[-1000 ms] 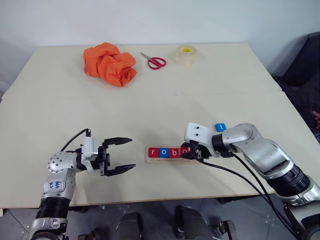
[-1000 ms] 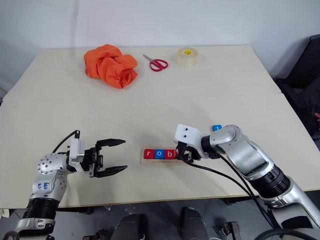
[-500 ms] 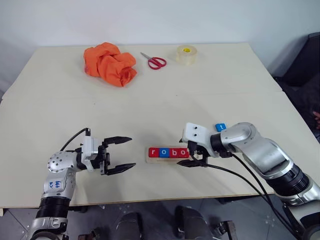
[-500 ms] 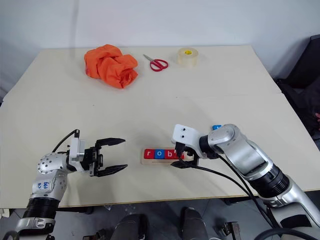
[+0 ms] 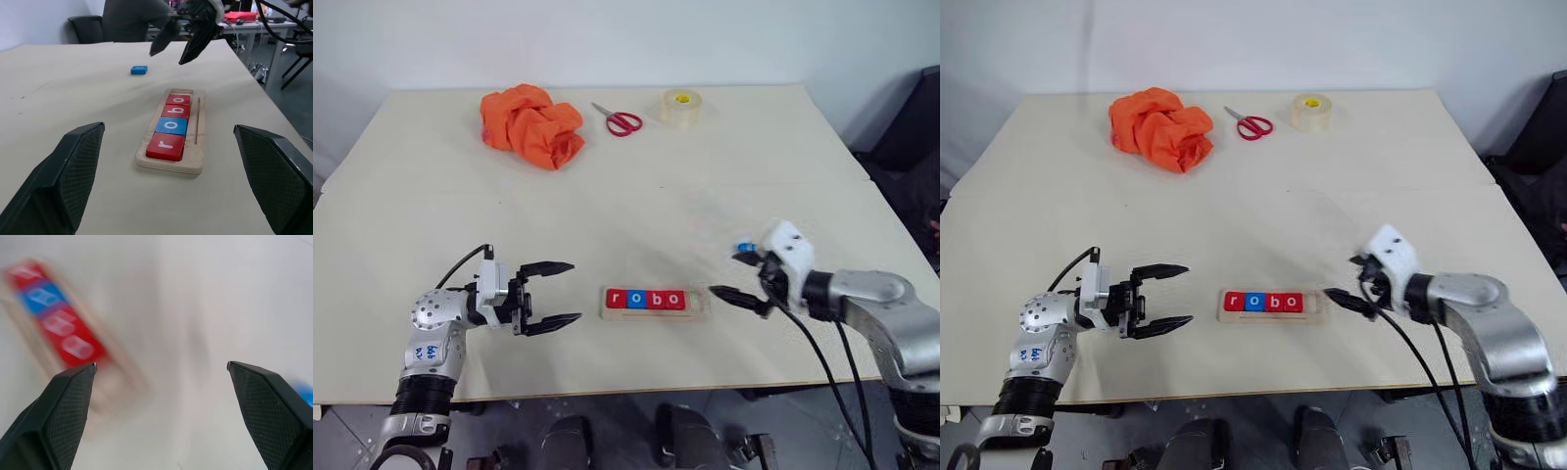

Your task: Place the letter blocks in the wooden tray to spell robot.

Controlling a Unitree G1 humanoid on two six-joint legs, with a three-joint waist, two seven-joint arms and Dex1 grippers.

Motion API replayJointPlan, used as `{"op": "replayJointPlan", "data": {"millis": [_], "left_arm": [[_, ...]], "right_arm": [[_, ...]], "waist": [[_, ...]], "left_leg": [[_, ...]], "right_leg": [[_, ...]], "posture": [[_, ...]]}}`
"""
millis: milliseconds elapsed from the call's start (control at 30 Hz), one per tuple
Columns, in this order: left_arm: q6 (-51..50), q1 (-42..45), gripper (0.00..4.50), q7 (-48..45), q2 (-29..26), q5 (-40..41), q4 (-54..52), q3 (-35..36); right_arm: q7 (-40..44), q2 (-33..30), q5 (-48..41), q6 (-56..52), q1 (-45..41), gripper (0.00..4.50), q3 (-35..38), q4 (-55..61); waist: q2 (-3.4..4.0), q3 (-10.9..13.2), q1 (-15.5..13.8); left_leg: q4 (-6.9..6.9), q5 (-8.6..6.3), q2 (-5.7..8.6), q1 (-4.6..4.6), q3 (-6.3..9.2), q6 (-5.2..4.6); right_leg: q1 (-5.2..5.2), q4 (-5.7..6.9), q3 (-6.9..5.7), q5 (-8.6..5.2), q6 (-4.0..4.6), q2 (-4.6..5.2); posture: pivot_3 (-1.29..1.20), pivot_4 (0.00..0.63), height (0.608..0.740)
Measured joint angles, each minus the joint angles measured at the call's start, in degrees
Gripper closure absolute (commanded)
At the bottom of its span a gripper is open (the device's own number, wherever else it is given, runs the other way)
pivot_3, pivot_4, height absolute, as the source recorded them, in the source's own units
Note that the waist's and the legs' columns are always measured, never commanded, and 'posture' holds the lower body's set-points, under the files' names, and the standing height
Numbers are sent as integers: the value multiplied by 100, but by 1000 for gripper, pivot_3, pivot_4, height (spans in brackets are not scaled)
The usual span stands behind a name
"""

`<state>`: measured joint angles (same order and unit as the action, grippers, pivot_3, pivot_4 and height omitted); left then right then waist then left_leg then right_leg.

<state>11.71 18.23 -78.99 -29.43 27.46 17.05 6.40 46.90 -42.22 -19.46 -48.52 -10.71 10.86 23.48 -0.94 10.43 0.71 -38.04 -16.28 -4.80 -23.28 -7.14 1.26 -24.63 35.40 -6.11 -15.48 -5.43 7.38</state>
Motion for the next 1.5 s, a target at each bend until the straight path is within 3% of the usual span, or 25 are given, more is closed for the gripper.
{"op": "replayJointPlan", "data": {"millis": [133,333,500,733,1100,1200,1433,1500], "left_arm": [[2,107,0,-75,-39,-2,191,12],[2,288,0,-183,-56,-7,359,7],[3,429,0,-246,-59,-38,427,-23],[0,461,0,-297,-65,-59,431,-34],[-53,141,0,-185,-148,-53,125,44],[-61,127,0,-166,-153,-53,73,44],[-66,126,0,-118,-153,-53,-12,44],[-66,126,0,-121,-153,-52,-12,44]], "right_arm": [[-124,11,-90,233,921,27,954,156],[-366,21,-217,247,1449,27,1446,370],[-809,219,-219,271,851,27,1163,211],[-1512,775,42,407,-154,27,426,-895],[-2259,1281,505,750,-813,27,-154,-1990],[-2370,1369,520,814,-887,670,-171,-2100],[-2641,1546,578,924,-925,3018,-210,-2122],[-2762,1581,609,903,-915,3034,-190,-2075]], "waist": [[0,0,-66],[0,0,-44],[0,0,-37],[0,0,-48],[1,0,-41],[1,0,-38],[1,-1,-40],[1,-1,-49]], "left_leg": [[-3,0,1,4,0,-1],[-3,4,-1,9,2,-2],[-3,5,-1,9,3,-2],[-3,5,0,6,1,-2],[-2,5,0,6,0,-2],[-3,5,-1,8,0,-2],[-4,6,0,8,0,-2],[-5,6,0,7,1,-2]], "right_leg": [[4,1,2,1,-1,0],[5,6,3,1,-2,-2],[4,8,4,1,-2,-2],[3,9,3,1,-1,-2],[2,11,4,1,-1,-2],[3,13,4,1,-1,-2],[4,14,4,1,-1,0],[4,14,4,1,-1,0]], "posture": [[0,150,740],[0,150,740],[0,150,740],[0,150,740],[0,150,740],[0,150,740],[0,150,740],[0,150,740]]}}
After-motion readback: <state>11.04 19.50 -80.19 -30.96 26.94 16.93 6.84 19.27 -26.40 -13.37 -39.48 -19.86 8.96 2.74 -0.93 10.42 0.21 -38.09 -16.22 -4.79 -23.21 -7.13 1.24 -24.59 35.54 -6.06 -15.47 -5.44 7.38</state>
